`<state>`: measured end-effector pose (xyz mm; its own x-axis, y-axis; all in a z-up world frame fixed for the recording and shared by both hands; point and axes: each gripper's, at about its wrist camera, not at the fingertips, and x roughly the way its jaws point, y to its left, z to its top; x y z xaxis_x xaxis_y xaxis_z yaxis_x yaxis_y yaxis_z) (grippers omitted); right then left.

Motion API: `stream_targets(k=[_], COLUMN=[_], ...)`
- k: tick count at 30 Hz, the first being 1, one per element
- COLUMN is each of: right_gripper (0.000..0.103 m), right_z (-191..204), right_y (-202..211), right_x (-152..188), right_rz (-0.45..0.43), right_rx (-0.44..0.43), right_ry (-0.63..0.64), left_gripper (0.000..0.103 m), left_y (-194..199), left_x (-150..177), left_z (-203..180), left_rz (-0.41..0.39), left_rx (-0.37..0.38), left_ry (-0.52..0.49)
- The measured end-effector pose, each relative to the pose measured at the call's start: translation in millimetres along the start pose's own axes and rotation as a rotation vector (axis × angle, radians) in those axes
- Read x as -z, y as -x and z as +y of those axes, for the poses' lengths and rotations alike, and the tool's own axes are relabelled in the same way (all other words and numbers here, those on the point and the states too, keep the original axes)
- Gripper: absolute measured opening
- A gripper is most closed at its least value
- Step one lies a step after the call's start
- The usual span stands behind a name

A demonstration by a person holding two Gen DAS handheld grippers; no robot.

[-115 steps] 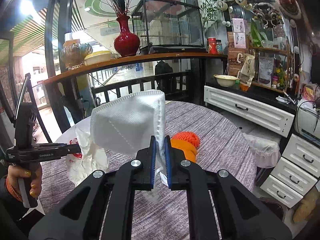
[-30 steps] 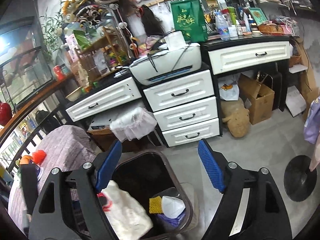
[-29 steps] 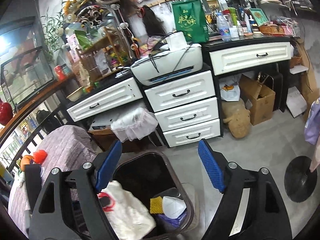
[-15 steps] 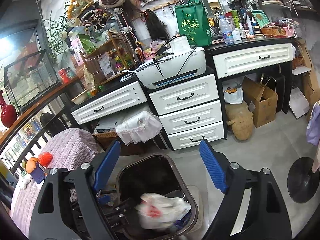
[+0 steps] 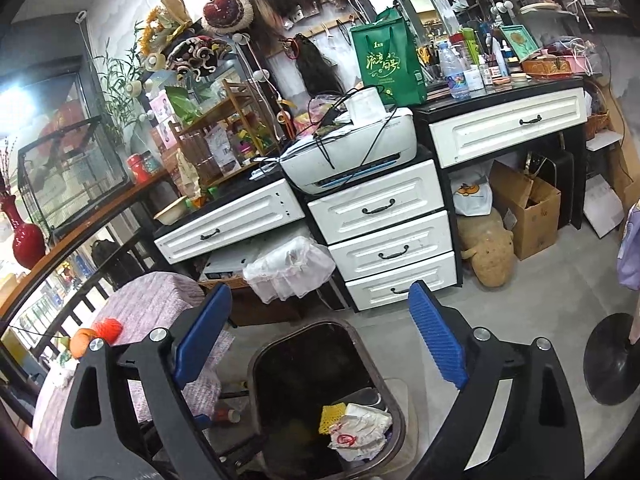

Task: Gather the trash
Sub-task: 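Return both tools from the bin to the table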

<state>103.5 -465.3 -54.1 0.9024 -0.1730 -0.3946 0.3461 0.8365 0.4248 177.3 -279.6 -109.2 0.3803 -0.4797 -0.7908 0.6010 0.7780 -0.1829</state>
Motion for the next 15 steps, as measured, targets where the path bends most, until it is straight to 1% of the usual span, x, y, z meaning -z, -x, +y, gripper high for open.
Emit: stream_targets(k=[7, 12, 15], right_gripper=[0.09, 0.09, 0.09], right_z=[13.2, 31.1, 49.2], right_y=[2.3, 1.4, 0.0], right_x=[-1.6, 0.5, 3.6], right_rz=[0.029, 0.055, 0.087], right_rx=[-0.064, -0.107, -0.148], right_ry=[0.014, 0.055, 0.098], left_gripper=[0.091, 0.092, 0.094], left_y=[41.7, 78.7, 101.2], left_x=[7.1, 12.9, 16.8], left_z=[9.7, 24.5, 41.6], left_rz=[-0.056, -0.109, -0.149], left_rx=[0.019, -0.015, -0.039], left_ry=[-0.008, -0.038, -0.026])
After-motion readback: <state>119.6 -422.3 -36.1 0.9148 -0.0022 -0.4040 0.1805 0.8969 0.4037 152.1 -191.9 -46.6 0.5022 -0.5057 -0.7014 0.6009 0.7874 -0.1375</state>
